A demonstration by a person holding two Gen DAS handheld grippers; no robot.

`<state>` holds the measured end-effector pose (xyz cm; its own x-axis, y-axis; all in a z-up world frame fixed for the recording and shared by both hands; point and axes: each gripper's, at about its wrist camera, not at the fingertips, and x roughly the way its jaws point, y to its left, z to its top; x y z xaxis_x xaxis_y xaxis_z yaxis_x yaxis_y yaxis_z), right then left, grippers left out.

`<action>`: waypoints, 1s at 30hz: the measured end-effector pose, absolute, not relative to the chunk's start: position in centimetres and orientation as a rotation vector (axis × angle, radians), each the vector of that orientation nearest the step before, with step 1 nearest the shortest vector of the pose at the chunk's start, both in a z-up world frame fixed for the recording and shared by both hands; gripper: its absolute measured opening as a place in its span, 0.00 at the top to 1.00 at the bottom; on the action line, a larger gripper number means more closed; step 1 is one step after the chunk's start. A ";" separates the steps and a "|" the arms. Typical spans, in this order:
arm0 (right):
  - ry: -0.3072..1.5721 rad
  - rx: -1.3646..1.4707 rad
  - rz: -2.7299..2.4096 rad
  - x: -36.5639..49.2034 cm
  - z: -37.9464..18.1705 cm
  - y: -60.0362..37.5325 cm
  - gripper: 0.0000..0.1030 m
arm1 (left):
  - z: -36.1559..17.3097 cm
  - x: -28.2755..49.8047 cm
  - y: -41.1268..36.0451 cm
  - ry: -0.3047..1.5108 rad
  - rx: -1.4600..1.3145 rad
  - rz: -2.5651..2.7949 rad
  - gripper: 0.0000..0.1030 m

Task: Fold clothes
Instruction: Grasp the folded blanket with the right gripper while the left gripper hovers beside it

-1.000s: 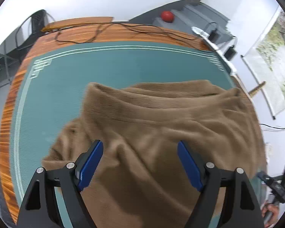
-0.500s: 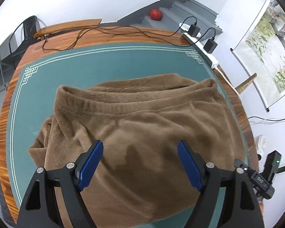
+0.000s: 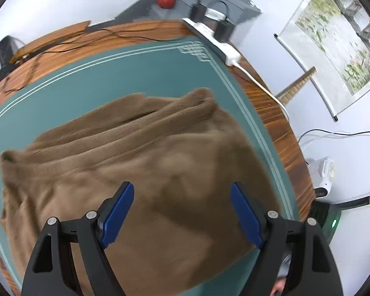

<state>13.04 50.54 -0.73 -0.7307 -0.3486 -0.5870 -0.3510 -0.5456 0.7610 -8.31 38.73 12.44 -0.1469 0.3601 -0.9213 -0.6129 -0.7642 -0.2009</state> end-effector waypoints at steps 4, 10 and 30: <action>1.498 -1.152 2.527 13.2 -0.9 50.6 0.55 | 11.4 -8.3 43.6 0.359 -1.509 1.933 0.19; 1.312 -1.177 2.610 13.2 0.4 49.5 0.59 | 9.1 -8.5 48.6 0.435 -1.566 1.903 0.19; 1.175 -1.184 2.665 12.3 0.7 47.6 0.59 | 5.4 -8.1 53.0 0.635 -1.521 1.961 0.19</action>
<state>12.33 47.63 0.75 -0.7164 -0.2836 -0.6375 -0.2795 -0.7205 0.6347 -8.07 52.96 5.41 -0.1889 0.1493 -0.9706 -0.6896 -0.7238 0.0229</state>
